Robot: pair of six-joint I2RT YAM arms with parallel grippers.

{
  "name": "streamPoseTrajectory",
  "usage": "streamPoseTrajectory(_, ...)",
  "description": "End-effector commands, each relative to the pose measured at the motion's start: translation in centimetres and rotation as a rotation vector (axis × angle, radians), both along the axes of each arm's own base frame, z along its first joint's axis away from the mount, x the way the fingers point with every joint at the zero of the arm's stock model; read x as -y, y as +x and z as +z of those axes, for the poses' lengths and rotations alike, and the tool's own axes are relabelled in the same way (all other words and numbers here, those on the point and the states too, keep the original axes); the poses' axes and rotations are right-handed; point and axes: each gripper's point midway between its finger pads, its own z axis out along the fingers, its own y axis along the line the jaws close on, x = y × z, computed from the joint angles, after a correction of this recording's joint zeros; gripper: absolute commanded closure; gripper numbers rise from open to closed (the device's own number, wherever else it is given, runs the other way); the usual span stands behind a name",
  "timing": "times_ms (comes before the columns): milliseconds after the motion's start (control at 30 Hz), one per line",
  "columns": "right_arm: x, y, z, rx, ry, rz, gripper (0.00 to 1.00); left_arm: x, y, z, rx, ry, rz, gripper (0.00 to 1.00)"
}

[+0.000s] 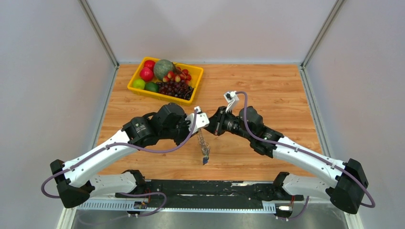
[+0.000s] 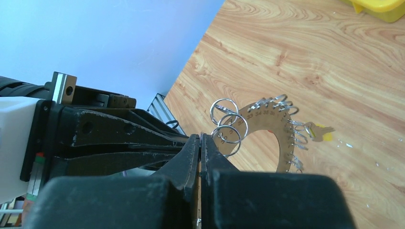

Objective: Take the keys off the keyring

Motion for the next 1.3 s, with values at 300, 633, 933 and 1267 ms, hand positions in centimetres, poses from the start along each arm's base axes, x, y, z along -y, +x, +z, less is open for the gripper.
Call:
streamPoseTrajectory(300,0.9,-0.8,4.5,0.039,0.153,0.039,1.00,-2.3,1.5,0.0,0.098,0.038,0.117,1.00)
streamPoseTrajectory(633,1.3,-1.7,4.3,0.085,0.126,0.093,1.00,-2.1,2.3,0.5,0.111,0.014,0.179,1.00)
streamPoseTrajectory(933,1.5,-2.4,1.5,0.232,-0.012,0.179,0.59,-0.8,1.5,5.4,0.162,-0.102,0.071,1.00)
streamPoseTrajectory(1267,3.0,-3.2,2.2,0.685,-0.151,0.278,0.56,-0.8,0.0,7.9,0.201,-0.157,-0.036,1.00)
